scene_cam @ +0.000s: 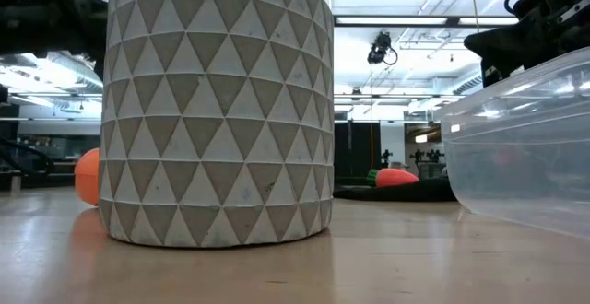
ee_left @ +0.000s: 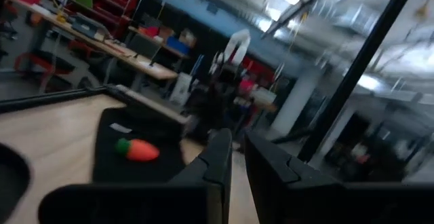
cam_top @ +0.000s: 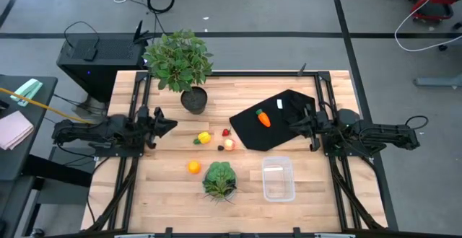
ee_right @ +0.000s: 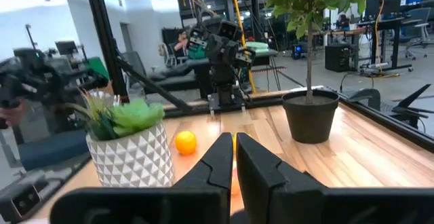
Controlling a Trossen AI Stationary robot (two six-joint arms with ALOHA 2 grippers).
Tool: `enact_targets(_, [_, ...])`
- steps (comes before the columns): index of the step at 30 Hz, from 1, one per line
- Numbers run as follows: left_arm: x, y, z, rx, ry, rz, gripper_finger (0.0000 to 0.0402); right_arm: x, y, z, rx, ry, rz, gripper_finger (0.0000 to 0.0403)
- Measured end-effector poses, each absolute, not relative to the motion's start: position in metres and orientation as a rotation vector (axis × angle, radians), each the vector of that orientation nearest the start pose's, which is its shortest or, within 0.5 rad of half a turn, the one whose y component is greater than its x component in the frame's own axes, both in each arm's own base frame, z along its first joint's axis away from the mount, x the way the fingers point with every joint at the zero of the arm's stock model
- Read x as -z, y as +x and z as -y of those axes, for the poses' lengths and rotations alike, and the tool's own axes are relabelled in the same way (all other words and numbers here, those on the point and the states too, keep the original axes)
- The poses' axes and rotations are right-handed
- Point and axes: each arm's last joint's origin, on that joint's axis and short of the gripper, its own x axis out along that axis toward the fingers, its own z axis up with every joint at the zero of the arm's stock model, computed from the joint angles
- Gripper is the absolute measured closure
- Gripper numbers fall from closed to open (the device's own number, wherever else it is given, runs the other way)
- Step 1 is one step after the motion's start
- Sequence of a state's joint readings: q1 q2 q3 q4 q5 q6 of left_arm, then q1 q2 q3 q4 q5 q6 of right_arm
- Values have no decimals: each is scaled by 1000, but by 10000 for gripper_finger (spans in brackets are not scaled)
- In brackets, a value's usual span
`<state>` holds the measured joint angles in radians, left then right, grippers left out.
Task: Pick and placing Produce into tupperware
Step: Put the carrot into the transparent bin
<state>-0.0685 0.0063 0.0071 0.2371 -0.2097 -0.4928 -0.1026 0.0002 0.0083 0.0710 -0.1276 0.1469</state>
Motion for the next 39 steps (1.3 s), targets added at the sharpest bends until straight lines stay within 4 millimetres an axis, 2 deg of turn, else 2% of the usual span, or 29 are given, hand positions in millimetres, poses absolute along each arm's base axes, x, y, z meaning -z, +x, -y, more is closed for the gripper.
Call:
enact_targets(7, [-208, 87, -1, -58, -575, 491, 363, -187, 94, 6, -53, 292, 219, 376])
enact_targets(9, [-214, 84, -2, -62, -587, 563, 365, -195, 93, 8, -19, 337, 313, 376])
enact_targets(14, [-225, 76, -3, -80, -480, 703, 363, -216, 85, 12, 22, 609, 580, 376])
enact_targets(16, [-232, 70, -4, -86, -468, 788, 361, -223, 83, 12, 28, 636, 648, 376])
enact_targets(21, [-250, 55, -3, -73, -319, 954, 363, -261, 78, 14, 95, 587, 731, 376])
enact_targets(24, [-278, 44, -1, -34, -154, 997, 361, -285, 82, 16, 148, 569, 718, 376])
enact_targets(28, [-323, 43, 0, -79, 60, 889, 362, -309, 95, 18, 226, 574, 631, 376])
enact_targets(31, [-359, 54, 1, -99, 180, 671, 366, -321, 105, 22, 304, 557, 559, 376])
enact_targets(35, [-403, 75, 2, -74, 214, 353, 366, -344, 109, 27, 361, 527, 538, 376])
enact_targets(39, [-457, 75, 2, -63, 265, 224, 358, -365, 102, 31, 416, 464, 531, 376])
